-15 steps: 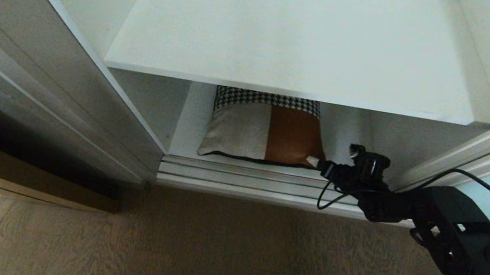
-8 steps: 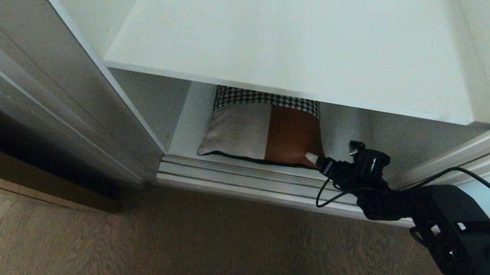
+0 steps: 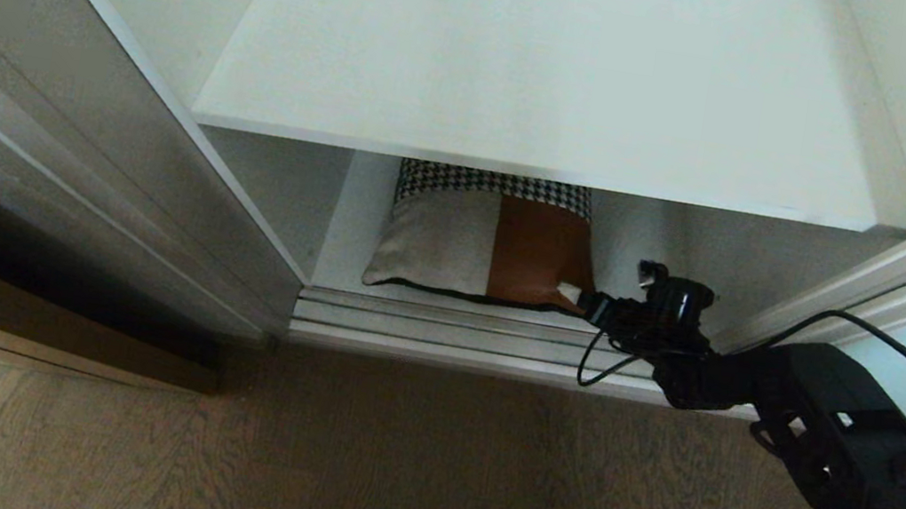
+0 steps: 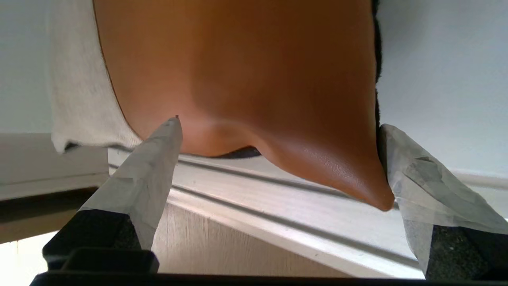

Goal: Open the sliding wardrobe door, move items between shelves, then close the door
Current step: Place the pillow on the higher shelf

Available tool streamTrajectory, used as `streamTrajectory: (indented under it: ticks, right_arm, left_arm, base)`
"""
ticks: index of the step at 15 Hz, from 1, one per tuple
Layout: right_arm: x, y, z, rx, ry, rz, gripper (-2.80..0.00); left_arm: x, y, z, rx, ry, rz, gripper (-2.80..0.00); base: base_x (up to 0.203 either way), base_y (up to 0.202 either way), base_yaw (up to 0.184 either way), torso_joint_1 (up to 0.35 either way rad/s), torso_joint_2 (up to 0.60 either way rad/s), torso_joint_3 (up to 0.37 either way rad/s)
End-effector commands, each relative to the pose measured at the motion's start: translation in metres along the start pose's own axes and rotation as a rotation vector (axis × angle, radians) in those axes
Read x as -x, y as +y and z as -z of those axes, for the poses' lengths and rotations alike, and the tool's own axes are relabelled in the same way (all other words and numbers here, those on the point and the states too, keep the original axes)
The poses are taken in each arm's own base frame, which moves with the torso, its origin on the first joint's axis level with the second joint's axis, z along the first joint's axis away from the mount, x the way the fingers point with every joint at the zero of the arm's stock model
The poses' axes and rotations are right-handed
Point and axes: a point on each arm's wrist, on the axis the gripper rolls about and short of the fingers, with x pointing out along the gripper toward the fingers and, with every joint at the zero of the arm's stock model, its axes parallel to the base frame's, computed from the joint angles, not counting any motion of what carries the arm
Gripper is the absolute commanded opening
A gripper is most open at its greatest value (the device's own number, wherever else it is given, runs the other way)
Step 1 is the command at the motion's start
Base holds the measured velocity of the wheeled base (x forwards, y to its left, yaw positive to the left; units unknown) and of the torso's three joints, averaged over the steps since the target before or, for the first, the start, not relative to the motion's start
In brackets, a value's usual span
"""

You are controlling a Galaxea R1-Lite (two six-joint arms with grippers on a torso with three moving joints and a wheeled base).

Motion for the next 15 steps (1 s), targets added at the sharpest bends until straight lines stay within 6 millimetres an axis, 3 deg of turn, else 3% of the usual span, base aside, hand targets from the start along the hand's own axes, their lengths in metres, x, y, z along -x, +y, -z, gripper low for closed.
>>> streamTrajectory:
  ticks: [1, 8, 9, 15]
  right_arm:
    - [-0.002, -0.002, 0.009, -0.007, 0.016, 0.0, 0.0]
    - [-0.006, 0.003, 0.017, -0.017, 0.051, 0.001, 0.0]
    - [-0.006, 0.004, 0.018, -0.016, 0.054, 0.0, -2.8]
    - [-0.007, 0.004, 0.019, -0.013, 0.052, -0.006, -2.8]
  left_arm:
    - [0.0, 0.0, 0.0, 0.0, 0.003, -0.001, -2.8]
    - [0.0, 0.0, 0.0, 0.0, 0.003, -0.001, -2.8]
    - [0.0, 0.0, 0.0, 0.0, 0.003, -0.001, -2.8]
    - [0.0, 0.0, 0.0, 0.0, 0.003, -0.001, -2.8]
  base:
    - [0.0, 0.0, 0.0, 0.0, 0.0, 0.0]
    - [0.0, 0.0, 0.0, 0.0, 0.0, 0.0]
    - [0.0, 0.0, 0.0, 0.0, 0.0, 0.0]
    - [0.0, 0.0, 0.0, 0.0, 0.0, 0.0]
